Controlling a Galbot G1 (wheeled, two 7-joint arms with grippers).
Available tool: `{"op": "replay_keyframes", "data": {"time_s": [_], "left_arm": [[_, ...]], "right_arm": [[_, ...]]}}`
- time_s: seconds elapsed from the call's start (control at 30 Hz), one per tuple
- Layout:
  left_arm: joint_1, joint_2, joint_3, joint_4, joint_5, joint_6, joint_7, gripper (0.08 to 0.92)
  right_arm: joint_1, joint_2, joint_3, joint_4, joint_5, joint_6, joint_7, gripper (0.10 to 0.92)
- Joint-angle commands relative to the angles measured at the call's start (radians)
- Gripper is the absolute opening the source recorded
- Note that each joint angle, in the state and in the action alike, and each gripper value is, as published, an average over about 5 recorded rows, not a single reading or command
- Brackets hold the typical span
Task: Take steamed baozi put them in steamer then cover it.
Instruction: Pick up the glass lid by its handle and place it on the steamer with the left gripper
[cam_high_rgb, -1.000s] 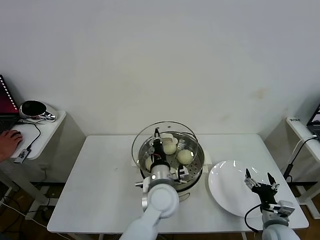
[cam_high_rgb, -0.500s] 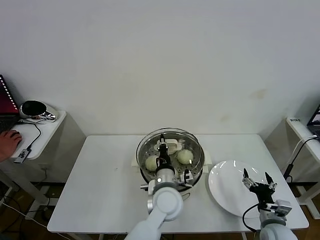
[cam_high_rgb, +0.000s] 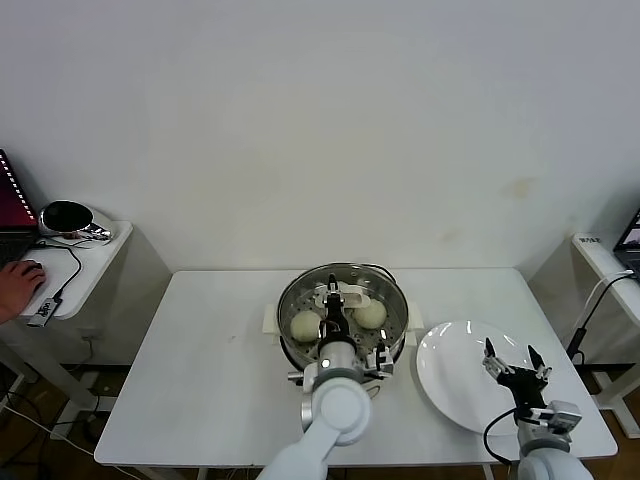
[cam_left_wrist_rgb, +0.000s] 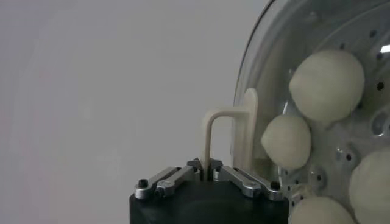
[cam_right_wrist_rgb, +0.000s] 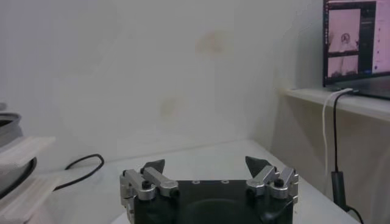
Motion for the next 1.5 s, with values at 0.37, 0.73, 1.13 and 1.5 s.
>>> {"op": "replay_keyframes", "data": {"time_s": [0.37, 0.73, 1.13, 1.5], "left_arm": [[-0.021, 0.006, 0.003, 0.044, 0.009, 0.043, 0.004, 0.142], [-0.011, 0.008, 0.007, 0.043, 0.017, 0.042, 0.0, 0.142], [-0.001, 0.007, 0.012, 0.045, 0.011, 0.041, -0.019, 0.142], [0.029, 0.022, 0.053, -0.058, 0.008, 0.039, 0.01, 0.388]], "right_arm": [[0.002, 0.016, -0.008, -0.009, -0.006, 0.01, -0.001, 0.823], [0.003, 0.015, -0.005, -0.014, -0.008, 0.013, -0.004, 0.823], [0.005, 0.017, -0.006, -0.016, -0.01, 0.015, -0.004, 0.823], [0.006, 0.02, -0.006, -0.019, -0.014, 0.016, -0.004, 0.823]]}}
